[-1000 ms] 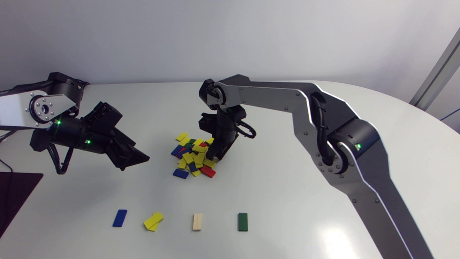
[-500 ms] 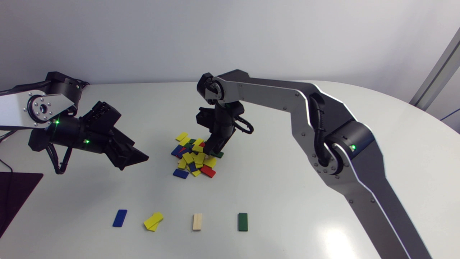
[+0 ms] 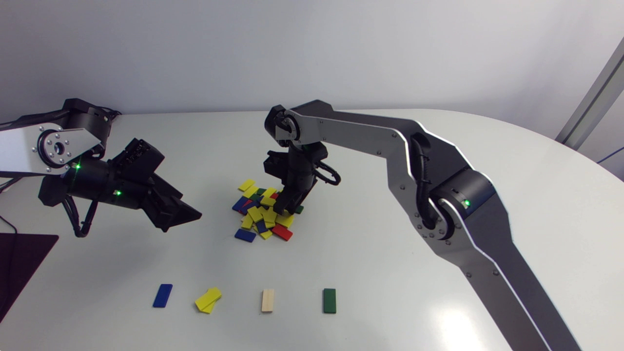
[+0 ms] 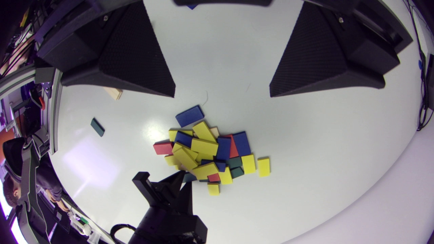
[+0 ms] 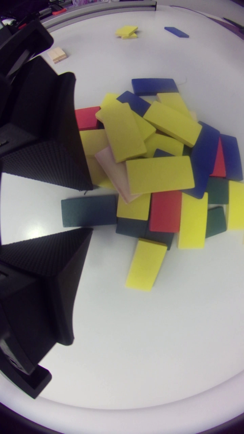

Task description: Take domino bricks one by one from the mixed stack on the table and place each onto the existing stack of the same color.

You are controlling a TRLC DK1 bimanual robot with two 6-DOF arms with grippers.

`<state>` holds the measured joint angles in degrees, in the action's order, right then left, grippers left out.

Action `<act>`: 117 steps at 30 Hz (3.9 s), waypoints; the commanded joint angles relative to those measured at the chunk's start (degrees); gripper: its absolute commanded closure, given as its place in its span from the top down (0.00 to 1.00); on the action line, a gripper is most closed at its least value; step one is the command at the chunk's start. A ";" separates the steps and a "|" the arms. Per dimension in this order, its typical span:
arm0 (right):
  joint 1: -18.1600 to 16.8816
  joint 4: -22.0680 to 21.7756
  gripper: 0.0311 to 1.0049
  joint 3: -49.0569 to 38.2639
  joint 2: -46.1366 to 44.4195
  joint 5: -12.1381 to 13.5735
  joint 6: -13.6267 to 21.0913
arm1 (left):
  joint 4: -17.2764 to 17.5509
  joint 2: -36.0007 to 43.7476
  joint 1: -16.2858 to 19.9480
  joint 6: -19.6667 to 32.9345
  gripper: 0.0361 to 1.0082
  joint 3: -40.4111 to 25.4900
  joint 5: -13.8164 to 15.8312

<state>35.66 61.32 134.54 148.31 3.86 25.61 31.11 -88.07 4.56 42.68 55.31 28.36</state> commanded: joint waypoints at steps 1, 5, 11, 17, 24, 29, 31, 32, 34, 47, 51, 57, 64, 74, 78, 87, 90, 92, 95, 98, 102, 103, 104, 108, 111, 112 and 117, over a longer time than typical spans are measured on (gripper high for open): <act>0.38 1.17 0.40 0.11 1.72 0.01 1.29 | 0.44 0.62 0.19 1.45 0.98 -0.55 0.73; 0.38 1.08 0.40 -0.33 1.72 0.10 1.38 | 0.44 0.27 0.10 1.45 0.98 -0.38 0.73; 0.20 1.08 0.07 0.55 2.77 0.36 1.46 | 0.35 -0.17 0.10 1.62 0.98 -0.55 0.82; -0.15 1.43 0.05 -0.07 2.07 0.54 1.20 | 0.44 -0.17 0.28 1.62 0.98 -0.55 0.82; -0.59 0.64 0.05 -1.39 -3.73 -1.92 -0.03 | 0.35 0.01 -0.07 1.53 0.98 -0.82 0.82; -1.29 -1.64 0.05 -7.80 -10.85 -3.68 -1.26 | 0.44 0.71 -0.60 1.27 0.98 -1.61 0.82; -1.38 -3.75 0.05 -12.72 -14.36 -4.65 -2.14 | 0.44 1.41 -1.13 0.92 0.98 -2.14 0.82; -1.38 -5.07 0.05 -15.80 -16.30 -5.00 -2.58 | 0.44 1.68 -1.57 0.74 0.98 -2.40 0.82; -1.12 -7.71 0.05 -22.22 -20.34 -5.35 -3.81 | 0.44 2.03 -2.62 0.30 0.98 -3.19 0.82; 0.11 -21.15 0.06 -54.82 -38.36 -8.87 -14.79 | -2.11 5.37 -10.36 -6.29 0.98 -8.02 -1.64; -1.21 -23.97 0.07 -60.27 -40.03 -10.63 -18.75 | -3.96 5.81 -11.76 -8.93 0.98 -8.73 -3.22; -3.23 -25.11 0.07 -62.91 -39.68 -10.98 -21.12 | -4.22 7.65 -13.87 -11.04 0.98 -9.52 -4.45; -2.35 -25.37 0.07 -62.47 -36.95 -9.83 -22.27 | -4.66 7.83 -13.87 -11.39 0.98 -9.87 -4.45; -1.82 -25.28 0.35 -61.85 -35.37 -7.20 -22.53 | -4.75 6.25 -14.23 -11.56 0.98 -7.76 -4.89; -1.73 -25.20 0.40 -61.85 -35.37 -6.67 -22.44 | -4.75 5.63 -14.66 -11.91 0.98 -6.97 -4.89; -2.79 -24.85 0.64 -61.68 -38.62 -4.56 -17.96 | -4.75 5.19 -15.10 -12.18 0.98 -6.53 -5.07; -4.72 -24.58 0.65 -61.50 -40.20 -3.68 -15.15 | -4.75 5.02 -15.10 -12.18 0.98 -6.71 -5.07; -5.69 -24.32 0.65 -61.59 -40.38 -3.77 -14.18 | -4.75 4.84 -15.10 -12.18 0.98 -6.88 -5.07; -7.01 -25.37 0.65 -62.21 -39.68 -6.58 -14.18 | -4.83 4.75 -15.02 -12.09 0.98 -6.88 -5.07; -7.71 -26.08 0.65 -63.17 -38.45 -8.08 -13.83 | -4.75 4.93 -14.93 -12.09 0.98 -6.88 -5.07; -7.62 -27.92 0.65 -65.55 -37.48 -9.57 -13.65 | -4.83 5.37 -14.05 -11.74 0.98 -6.79 -5.07; -7.62 -28.54 0.65 -65.90 -37.13 -9.57 -13.65 | -4.75 5.37 -13.96 -11.74 0.98 -6.88 -4.98; -7.62 -28.98 0.65 -66.07 -36.60 -9.66 -13.65 | -4.75 5.37 -13.87 -11.74 0.98 -6.97 -4.98; -7.89 -30.03 0.65 -67.04 -35.99 -10.10 -13.56 | -4.75 5.37 -13.87 -11.65 0.98 -7.50 -5.07; -7.27 -30.03 0.65 -67.57 -35.99 -10.27 -13.74 | -4.83 5.46 -13.61 -11.65 0.98 -7.50 -4.98; -6.83 -30.12 0.65 -67.74 -36.07 -10.36 -14.00 | -4.75 5.54 -13.61 -11.65 0.98 -7.58 -4.98; -4.02 -30.21 0.65 -68.18 -36.16 -10.45 -15.50 | -4.83 5.89 -13.43 -11.65 0.98 -7.76 -4.98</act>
<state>29.95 31.07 68.71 110.69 -6.46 11.11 26.55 -82.15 -9.34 31.81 47.35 23.57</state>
